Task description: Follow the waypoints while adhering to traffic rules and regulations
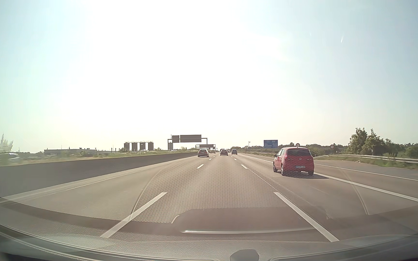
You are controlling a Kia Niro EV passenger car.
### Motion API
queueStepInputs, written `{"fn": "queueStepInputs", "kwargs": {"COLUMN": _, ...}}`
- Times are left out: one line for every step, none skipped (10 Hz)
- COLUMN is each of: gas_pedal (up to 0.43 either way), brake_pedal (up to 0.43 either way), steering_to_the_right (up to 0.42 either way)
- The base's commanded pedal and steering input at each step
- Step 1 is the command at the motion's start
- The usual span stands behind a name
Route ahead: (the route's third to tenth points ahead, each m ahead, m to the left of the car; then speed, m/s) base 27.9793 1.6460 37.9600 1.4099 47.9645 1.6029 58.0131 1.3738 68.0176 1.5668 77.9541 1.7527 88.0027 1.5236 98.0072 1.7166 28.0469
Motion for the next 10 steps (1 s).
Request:
{"fn": "queueStepInputs", "kwargs": {"gas_pedal": 0.220, "brake_pedal": 0.024, "steering_to_the_right": -0.001}}
{"fn": "queueStepInputs", "kwargs": {"gas_pedal": 0.220, "brake_pedal": 0.024, "steering_to_the_right": -0.001}}
{"fn": "queueStepInputs", "kwargs": {"gas_pedal": 0.220, "brake_pedal": 0.024, "steering_to_the_right": -0.001}}
{"fn": "queueStepInputs", "kwargs": {"gas_pedal": 0.220, "brake_pedal": 0.024, "steering_to_the_right": -0.001}}
{"fn": "queueStepInputs", "kwargs": {"gas_pedal": 0.220, "brake_pedal": 0.024, "steering_to_the_right": -0.001}}
{"fn": "queueStepInputs", "kwargs": {"gas_pedal": 0.220, "brake_pedal": 0.030, "steering_to_the_right": -0.001}}
{"fn": "queueStepInputs", "kwargs": {"gas_pedal": 0.220, "brake_pedal": 0.024, "steering_to_the_right": -0.001}}
{"fn": "queueStepInputs", "kwargs": {"gas_pedal": 0.220, "brake_pedal": 0.024, "steering_to_the_right": -0.001}}
{"fn": "queueStepInputs", "kwargs": {"gas_pedal": 0.220, "brake_pedal": 0.024, "steering_to_the_right": -0.001}}
{"fn": "queueStepInputs", "kwargs": {"gas_pedal": 0.220, "brake_pedal": 0.024, "steering_to_the_right": 0.000}}
